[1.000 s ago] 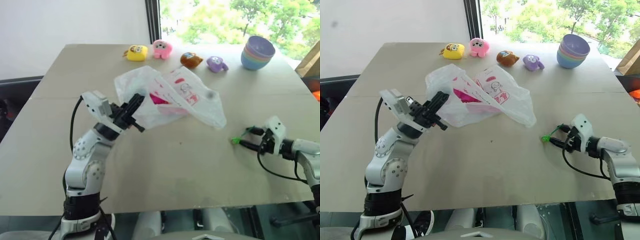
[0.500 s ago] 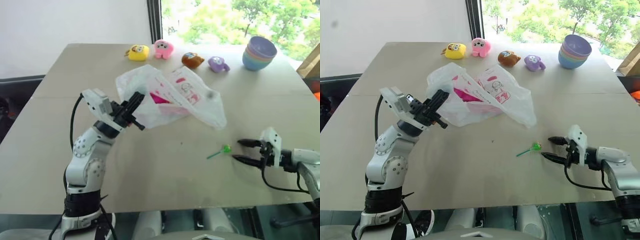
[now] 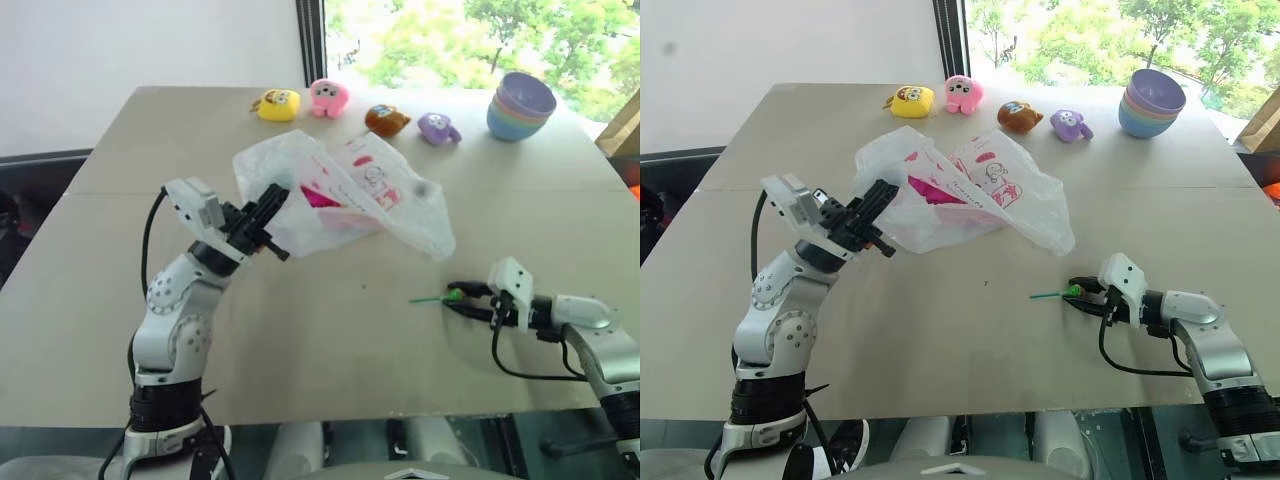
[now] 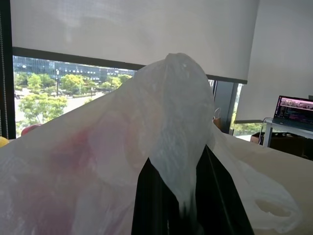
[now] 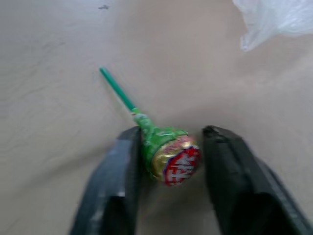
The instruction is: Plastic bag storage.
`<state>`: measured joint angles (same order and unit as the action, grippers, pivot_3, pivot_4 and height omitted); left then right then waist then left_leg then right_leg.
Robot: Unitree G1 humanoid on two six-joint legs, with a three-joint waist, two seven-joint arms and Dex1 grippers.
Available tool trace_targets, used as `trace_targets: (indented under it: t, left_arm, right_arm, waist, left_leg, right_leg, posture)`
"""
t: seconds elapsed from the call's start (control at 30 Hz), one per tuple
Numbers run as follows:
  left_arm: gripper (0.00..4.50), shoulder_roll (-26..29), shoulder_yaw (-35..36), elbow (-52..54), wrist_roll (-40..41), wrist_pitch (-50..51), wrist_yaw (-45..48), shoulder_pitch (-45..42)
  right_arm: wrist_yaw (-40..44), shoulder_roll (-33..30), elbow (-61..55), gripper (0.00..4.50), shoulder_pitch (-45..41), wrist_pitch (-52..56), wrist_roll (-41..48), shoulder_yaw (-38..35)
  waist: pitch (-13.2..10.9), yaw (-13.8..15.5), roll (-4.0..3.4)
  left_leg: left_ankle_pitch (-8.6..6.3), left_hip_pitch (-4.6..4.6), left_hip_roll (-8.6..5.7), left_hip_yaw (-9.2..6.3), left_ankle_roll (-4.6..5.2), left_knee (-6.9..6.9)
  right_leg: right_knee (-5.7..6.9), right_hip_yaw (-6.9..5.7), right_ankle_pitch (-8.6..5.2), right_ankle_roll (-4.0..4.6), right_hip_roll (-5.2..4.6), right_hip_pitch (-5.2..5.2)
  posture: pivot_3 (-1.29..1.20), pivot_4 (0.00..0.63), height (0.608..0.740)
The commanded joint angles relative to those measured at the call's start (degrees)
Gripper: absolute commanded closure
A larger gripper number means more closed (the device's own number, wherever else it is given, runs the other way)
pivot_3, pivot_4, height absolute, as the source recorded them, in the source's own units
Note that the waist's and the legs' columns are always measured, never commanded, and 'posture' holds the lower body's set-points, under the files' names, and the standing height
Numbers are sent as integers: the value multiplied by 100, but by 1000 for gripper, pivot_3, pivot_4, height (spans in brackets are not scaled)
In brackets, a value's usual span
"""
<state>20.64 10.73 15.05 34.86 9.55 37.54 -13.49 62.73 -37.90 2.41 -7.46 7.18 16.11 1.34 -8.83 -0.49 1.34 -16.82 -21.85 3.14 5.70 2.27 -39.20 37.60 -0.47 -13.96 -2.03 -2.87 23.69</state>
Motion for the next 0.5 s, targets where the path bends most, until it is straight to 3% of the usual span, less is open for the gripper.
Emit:
trace_targets:
  t: [0.03,0.17,0.3,0.5]
  left_arm:
    - [4500,14,61,190,-14,-116,-5,41]
    - [4500,-5,47,178,-14,-132,-21,50]
    - [4500,-22,30,161,-20,-144,-27,32]
    - [4500,-48,20,368,135,-39,-23,133]
  right_arm:
    - [64,-28,-176,3736,-10,148,163,-44]
    - [-184,262,-680,3736,-342,649,562,-53]
    - [-839,941,-1449,3736,-935,1588,1050,80]
    - [-1988,1968,-1414,3736,-1964,2422,964,390]
  waist:
    - [0,2,0]
    - [-1,-11,0]
    - [-5,-41,-6]
    - [-4,8,-6]
  left_leg:
    - [0,0,0,0,0,0]
    - [-1,0,0,-1,2,0]
    - [0,1,6,2,0,0]
    - [1,-14,5,-10,-2,0]
  right_leg:
    - [0,0,0,0,0,0]
    - [2,-1,0,0,0,0]
    - [10,5,0,1,5,7]
    - [5,-11,1,2,-9,8]
  posture:
    - [0,150,740]
    - [0,150,740]
    - [0,150,740]
    - [0,150,740]
